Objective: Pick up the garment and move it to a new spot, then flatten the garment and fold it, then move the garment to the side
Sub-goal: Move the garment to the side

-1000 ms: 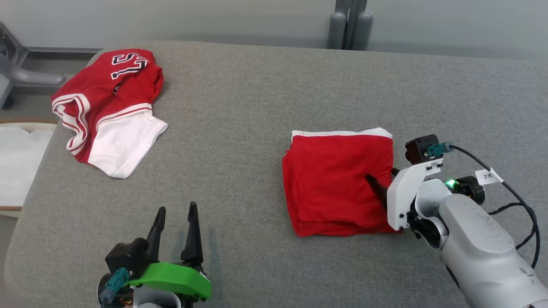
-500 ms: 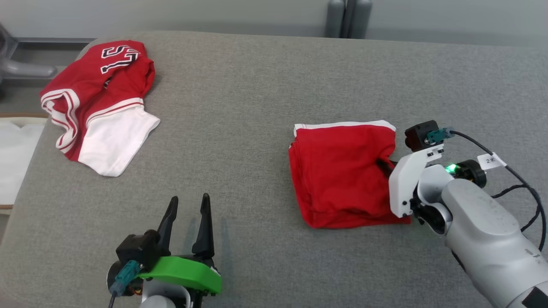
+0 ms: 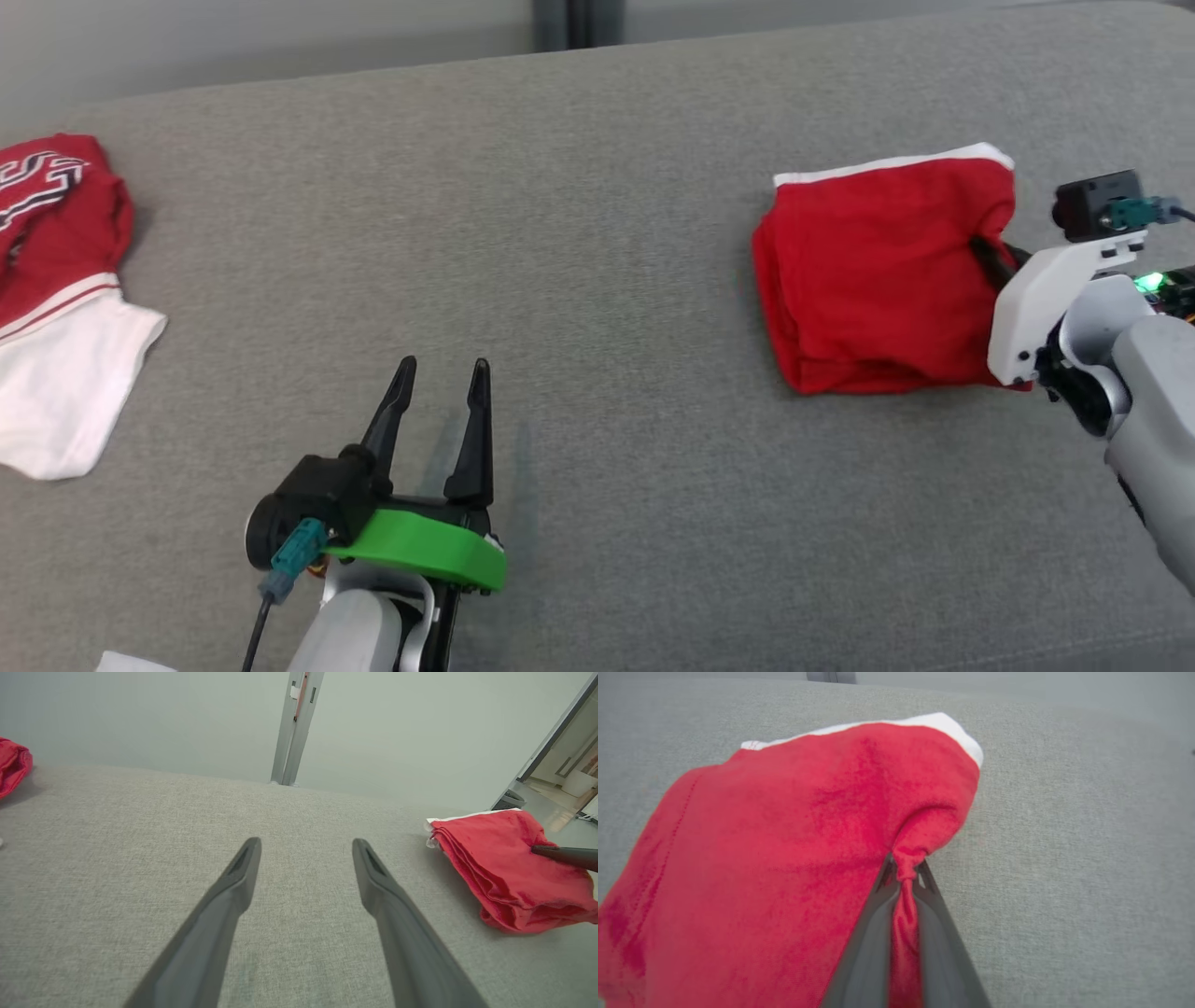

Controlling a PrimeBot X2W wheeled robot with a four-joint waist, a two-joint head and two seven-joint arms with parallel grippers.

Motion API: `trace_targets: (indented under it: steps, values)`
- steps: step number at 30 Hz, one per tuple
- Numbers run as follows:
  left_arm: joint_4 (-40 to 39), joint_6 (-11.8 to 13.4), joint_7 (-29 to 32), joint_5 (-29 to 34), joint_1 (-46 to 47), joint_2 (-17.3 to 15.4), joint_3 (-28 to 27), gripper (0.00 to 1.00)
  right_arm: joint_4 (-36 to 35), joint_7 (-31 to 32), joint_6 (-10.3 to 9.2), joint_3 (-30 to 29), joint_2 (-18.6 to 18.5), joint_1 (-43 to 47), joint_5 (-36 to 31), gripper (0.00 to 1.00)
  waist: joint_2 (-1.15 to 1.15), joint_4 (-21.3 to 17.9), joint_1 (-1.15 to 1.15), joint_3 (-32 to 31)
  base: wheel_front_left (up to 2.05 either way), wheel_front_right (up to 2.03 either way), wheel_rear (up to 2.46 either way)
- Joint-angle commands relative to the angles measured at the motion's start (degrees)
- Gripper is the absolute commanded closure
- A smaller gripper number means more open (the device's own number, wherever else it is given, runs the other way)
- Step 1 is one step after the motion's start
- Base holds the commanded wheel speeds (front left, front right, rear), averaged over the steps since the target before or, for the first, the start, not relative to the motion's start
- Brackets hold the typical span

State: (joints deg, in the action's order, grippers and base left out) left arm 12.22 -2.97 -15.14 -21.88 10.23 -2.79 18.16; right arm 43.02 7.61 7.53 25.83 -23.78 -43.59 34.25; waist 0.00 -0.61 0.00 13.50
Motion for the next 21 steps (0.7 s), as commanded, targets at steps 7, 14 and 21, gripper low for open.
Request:
trace_targets:
  steps: [7, 14, 21]
  values:
    - [-0.60, -0.77, 0.35, 2.38, 3.25, -1.74, 0.72, 0.00, 1.22, -3.84, -0.09, -4.86, -1.08, -0.82, 0.47, 1.00, 0.00, -13.99, 0.00, 8.76, 0.00, 0.00, 0.00]
    - [-2.24, -0.71, 1.98, 3.26, 4.39, -2.94, 1.75, 0.00, 2.76, -6.89, -0.09, -7.59, 0.05, 0.03, -0.18, 1.00, 0.00, -17.33, 0.00, 11.45, 0.00, 0.00, 0.00]
    - [-4.12, -0.11, 2.98, 3.26, 5.05, -3.44, 2.14, 0.00, 4.25, -8.44, -0.09, -8.50, 0.40, -3.65, -3.02, 1.00, 0.00, -16.23, 0.00, 13.77, 0.00, 0.00, 0.00]
